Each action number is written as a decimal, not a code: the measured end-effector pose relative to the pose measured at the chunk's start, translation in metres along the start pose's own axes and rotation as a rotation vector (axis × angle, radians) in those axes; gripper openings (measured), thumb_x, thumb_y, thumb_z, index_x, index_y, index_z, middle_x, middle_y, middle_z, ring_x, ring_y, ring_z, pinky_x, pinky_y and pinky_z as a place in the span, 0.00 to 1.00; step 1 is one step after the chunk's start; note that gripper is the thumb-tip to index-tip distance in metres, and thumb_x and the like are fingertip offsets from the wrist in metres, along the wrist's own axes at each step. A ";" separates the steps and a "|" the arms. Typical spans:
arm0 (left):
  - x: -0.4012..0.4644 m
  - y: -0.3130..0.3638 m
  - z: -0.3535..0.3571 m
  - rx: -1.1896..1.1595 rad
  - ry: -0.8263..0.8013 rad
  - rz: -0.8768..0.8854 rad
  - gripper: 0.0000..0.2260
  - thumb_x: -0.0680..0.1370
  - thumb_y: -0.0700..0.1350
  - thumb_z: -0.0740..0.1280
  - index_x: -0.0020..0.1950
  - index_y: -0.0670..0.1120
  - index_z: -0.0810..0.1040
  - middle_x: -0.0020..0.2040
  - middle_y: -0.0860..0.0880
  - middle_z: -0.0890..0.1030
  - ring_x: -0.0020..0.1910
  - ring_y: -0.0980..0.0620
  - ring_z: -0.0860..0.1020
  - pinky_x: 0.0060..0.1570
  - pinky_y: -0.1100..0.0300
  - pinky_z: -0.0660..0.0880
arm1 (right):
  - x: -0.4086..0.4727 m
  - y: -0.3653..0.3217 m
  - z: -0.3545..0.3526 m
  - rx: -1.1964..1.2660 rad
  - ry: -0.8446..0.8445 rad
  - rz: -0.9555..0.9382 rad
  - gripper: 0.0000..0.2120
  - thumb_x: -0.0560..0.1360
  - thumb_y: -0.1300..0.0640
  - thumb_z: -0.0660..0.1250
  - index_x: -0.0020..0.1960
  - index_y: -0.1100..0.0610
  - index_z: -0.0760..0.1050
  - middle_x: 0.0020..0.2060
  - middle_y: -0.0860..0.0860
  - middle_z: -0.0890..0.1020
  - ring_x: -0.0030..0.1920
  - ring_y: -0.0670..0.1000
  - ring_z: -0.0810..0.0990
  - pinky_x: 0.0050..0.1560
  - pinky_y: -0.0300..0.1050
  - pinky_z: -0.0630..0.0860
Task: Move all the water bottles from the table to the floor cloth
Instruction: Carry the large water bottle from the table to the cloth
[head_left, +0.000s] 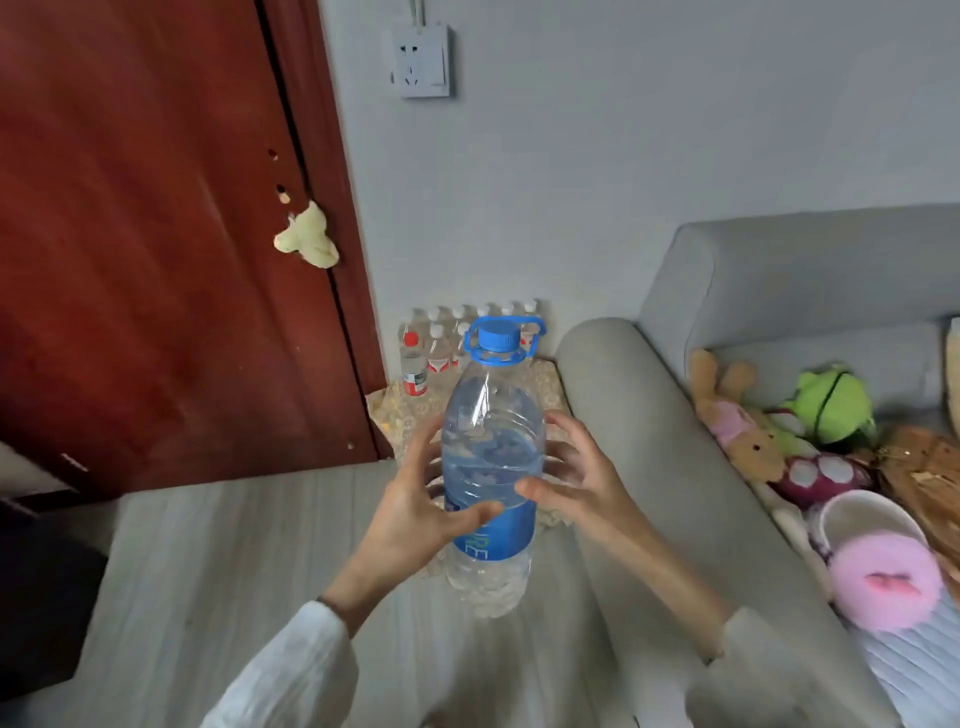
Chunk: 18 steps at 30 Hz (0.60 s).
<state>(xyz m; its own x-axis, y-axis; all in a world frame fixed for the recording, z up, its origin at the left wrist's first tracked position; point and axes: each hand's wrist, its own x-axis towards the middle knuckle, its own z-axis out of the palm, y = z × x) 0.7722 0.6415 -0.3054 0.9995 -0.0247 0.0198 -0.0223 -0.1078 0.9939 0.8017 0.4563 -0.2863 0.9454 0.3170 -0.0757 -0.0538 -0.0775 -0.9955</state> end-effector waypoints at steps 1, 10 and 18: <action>0.021 -0.001 0.000 0.019 -0.015 0.004 0.39 0.63 0.36 0.77 0.67 0.56 0.62 0.58 0.52 0.78 0.53 0.57 0.79 0.50 0.65 0.76 | 0.018 -0.001 -0.008 -0.009 0.004 0.008 0.28 0.66 0.69 0.71 0.56 0.44 0.67 0.49 0.53 0.78 0.44 0.40 0.80 0.41 0.33 0.76; 0.191 -0.042 0.031 0.046 -0.074 -0.084 0.40 0.64 0.39 0.77 0.66 0.62 0.59 0.60 0.52 0.77 0.57 0.56 0.77 0.53 0.60 0.76 | 0.172 0.030 -0.092 -0.036 0.026 0.144 0.29 0.66 0.67 0.73 0.62 0.50 0.67 0.53 0.57 0.80 0.54 0.52 0.80 0.55 0.46 0.77; 0.338 -0.087 0.082 0.061 0.036 -0.193 0.38 0.61 0.41 0.78 0.62 0.63 0.61 0.55 0.55 0.79 0.52 0.58 0.80 0.47 0.68 0.76 | 0.321 0.061 -0.188 -0.120 -0.201 0.216 0.32 0.69 0.62 0.71 0.66 0.45 0.62 0.57 0.52 0.79 0.59 0.47 0.77 0.57 0.41 0.75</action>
<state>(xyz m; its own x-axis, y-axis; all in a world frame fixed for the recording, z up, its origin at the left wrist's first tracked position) 1.1098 0.5609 -0.3938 0.9854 0.0374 -0.1659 0.1699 -0.1675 0.9711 1.1624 0.3756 -0.3606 0.8333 0.4604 -0.3060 -0.1966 -0.2706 -0.9424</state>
